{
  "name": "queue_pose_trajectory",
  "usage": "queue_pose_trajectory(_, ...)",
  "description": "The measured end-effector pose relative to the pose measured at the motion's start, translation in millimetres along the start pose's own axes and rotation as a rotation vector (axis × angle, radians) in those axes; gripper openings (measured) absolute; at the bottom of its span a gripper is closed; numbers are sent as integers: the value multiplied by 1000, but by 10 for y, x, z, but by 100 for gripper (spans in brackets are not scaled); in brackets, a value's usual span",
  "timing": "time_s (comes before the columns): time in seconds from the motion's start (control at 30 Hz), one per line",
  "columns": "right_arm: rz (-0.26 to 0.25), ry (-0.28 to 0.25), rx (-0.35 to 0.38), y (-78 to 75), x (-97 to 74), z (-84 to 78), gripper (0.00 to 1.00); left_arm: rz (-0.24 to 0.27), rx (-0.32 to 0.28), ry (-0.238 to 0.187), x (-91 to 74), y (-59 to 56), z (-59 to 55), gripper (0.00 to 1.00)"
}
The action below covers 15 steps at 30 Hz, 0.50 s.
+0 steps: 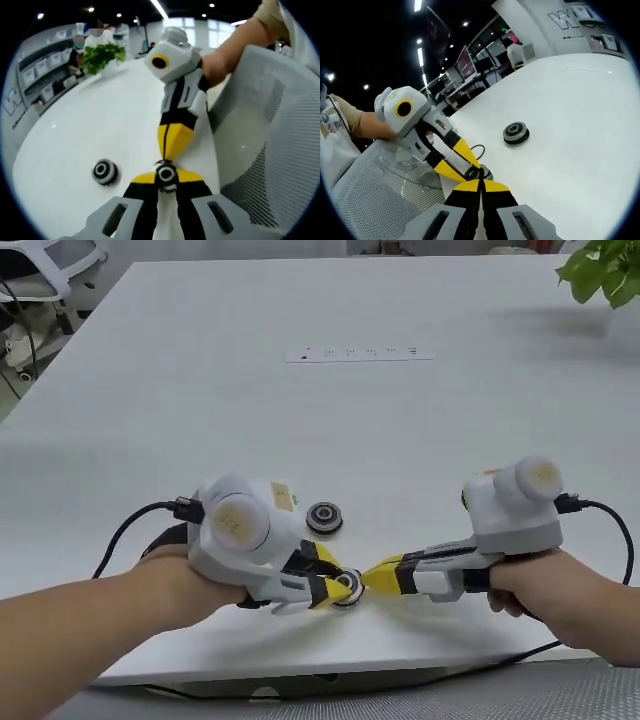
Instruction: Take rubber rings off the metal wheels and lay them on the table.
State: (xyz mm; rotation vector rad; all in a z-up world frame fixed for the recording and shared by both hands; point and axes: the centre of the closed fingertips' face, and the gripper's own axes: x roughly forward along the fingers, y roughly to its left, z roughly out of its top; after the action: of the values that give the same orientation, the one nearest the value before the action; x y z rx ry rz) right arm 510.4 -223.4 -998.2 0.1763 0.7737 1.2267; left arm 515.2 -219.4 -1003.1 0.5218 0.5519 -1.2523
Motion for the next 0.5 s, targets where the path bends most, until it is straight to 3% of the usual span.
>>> queue_pose_trajectory(0.5, 40, 9, -30, 87, 50, 22, 0, -3, -5, -1, 3, -8, 3, 12)
